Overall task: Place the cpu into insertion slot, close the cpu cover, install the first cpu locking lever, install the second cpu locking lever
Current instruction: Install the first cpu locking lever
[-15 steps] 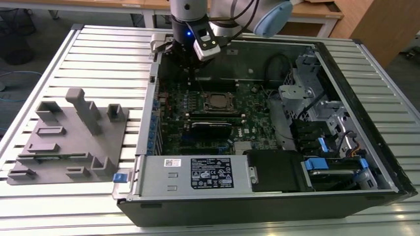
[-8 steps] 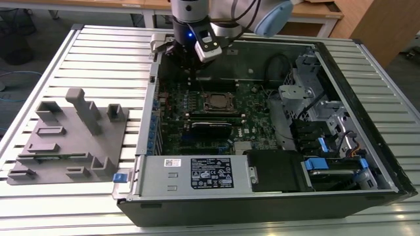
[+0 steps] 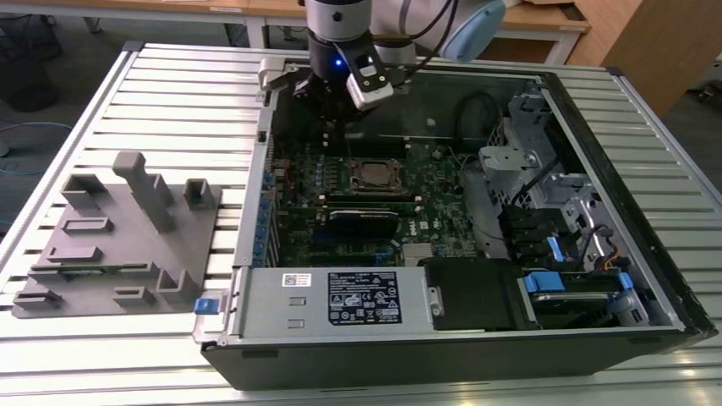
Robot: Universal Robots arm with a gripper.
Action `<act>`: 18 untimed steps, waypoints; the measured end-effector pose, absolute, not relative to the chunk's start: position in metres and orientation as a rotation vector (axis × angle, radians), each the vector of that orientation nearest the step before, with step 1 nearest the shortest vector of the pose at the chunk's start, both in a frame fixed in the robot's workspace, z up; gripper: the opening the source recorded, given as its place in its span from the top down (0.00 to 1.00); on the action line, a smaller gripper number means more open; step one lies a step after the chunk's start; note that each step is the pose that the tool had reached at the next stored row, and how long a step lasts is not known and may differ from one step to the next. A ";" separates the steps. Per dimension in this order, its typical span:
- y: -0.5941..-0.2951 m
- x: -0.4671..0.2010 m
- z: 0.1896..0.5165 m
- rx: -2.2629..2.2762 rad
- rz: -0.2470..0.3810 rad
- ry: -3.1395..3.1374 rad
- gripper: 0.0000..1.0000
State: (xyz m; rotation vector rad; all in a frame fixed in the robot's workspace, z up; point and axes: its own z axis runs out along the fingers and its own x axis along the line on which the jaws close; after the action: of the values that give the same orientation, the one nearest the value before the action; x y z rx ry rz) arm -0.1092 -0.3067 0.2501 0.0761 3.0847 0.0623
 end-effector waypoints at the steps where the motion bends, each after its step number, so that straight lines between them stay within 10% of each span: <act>1: -0.307 -0.108 0.250 0.076 0.071 3.085 0.89; 18: -0.317 -0.084 0.250 0.078 0.112 3.088 0.89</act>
State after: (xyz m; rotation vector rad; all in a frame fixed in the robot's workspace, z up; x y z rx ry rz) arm -0.0843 -0.3171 0.2501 0.0779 3.0878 0.1119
